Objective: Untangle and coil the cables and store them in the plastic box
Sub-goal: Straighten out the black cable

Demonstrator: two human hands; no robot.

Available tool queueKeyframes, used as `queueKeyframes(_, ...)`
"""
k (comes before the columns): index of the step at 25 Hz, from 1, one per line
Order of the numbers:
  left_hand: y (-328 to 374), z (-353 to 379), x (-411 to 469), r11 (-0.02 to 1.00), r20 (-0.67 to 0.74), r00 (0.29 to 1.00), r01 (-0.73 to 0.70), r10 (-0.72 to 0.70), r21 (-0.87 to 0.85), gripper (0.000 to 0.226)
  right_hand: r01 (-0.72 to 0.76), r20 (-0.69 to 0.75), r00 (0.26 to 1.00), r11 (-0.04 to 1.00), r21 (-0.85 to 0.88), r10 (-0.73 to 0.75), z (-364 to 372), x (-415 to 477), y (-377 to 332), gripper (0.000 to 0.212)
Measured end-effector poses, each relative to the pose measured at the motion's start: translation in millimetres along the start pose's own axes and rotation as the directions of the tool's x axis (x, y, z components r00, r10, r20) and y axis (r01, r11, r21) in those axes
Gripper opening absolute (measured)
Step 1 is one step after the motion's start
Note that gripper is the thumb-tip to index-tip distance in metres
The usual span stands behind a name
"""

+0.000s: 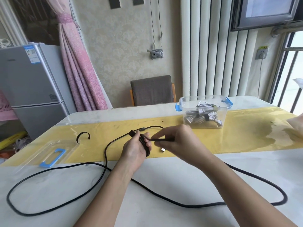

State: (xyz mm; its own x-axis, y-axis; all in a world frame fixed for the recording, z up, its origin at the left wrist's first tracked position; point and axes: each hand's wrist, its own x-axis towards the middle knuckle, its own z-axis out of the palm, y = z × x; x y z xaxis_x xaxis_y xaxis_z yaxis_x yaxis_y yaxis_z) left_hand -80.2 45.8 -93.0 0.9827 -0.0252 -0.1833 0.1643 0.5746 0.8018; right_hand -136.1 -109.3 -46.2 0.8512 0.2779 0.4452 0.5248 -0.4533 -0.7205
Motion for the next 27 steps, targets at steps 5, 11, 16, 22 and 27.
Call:
queueKeyframes(5, 13, -9, 2, 0.982, -0.080, 0.981, -0.179, 0.174, -0.058, 0.021, -0.004, 0.321, 0.947, 1.000, 0.029, -0.006, 19, -6, 2, 0.015)
queueKeyframes(11, 46, -19, -21, 0.926, 0.476, 0.875, 0.101, 0.092, -0.363, 0.006, -0.253, 0.638, 0.739, 0.967, -0.037, 0.218, 12, 1, 24, 0.019)
queueKeyframes(16, 45, -30, -40, 0.947, 0.861, 0.401, 0.204, -0.313, 0.249, 0.029, -0.249, 0.579, 0.774, 0.964, -0.093, 0.256, -7, 7, 48, 0.014)
queueKeyframes(22, 48, -30, -44, 0.877, 0.847, 0.235, 0.066, -0.477, 0.476, 0.025, -0.323, 0.255, 0.909, 0.944, -0.074, 0.331, -41, 13, 54, 0.005)
queueKeyframes(27, 49, -37, -39, 0.829, 0.781, 0.336, -0.004, -0.526, 0.560, 0.026, -0.372, -0.212, 0.923, 0.883, -0.287, 0.320, -76, 7, 76, 0.035)
